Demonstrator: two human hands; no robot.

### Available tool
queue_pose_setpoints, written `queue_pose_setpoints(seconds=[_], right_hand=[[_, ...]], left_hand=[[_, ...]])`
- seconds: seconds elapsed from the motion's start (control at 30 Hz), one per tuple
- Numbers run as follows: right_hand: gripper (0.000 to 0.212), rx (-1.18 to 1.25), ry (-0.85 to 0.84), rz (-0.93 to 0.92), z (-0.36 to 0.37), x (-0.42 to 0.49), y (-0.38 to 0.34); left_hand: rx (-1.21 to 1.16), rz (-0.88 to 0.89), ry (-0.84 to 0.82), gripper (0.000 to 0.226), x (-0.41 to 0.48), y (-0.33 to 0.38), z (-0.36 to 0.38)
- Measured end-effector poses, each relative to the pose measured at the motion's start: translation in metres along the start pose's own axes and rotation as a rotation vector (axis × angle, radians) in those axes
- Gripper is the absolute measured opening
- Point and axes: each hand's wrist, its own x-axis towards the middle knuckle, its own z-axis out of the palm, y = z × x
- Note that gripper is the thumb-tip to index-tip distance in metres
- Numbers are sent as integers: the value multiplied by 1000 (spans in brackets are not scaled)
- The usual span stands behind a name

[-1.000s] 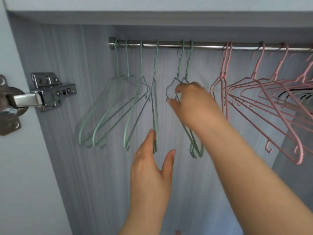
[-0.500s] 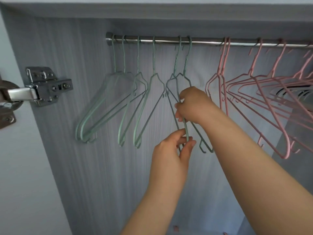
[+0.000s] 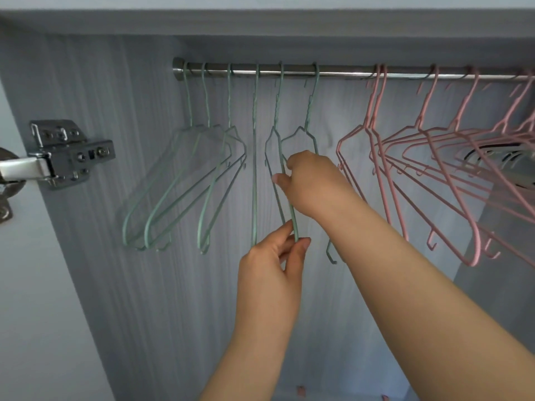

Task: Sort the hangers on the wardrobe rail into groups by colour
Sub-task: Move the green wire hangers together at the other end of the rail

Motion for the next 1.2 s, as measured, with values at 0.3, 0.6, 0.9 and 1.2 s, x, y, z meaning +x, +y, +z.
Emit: queue_pose_setpoints(seconds=[0.3, 0.6, 0.9, 1.2], right_hand=[[56, 431, 87, 114, -3, -56, 51], [40, 1053, 42, 237, 5, -67, 51], [43, 1042, -11, 251, 4, -71, 50], [66, 1177, -78, 227, 13, -53, 32]], left_hand=[[195, 113, 144, 77, -22, 2, 6], [-75, 310, 118, 47, -36, 13, 33], [124, 291, 112, 40, -34, 9, 42], [167, 196, 180, 48, -18, 2, 16]])
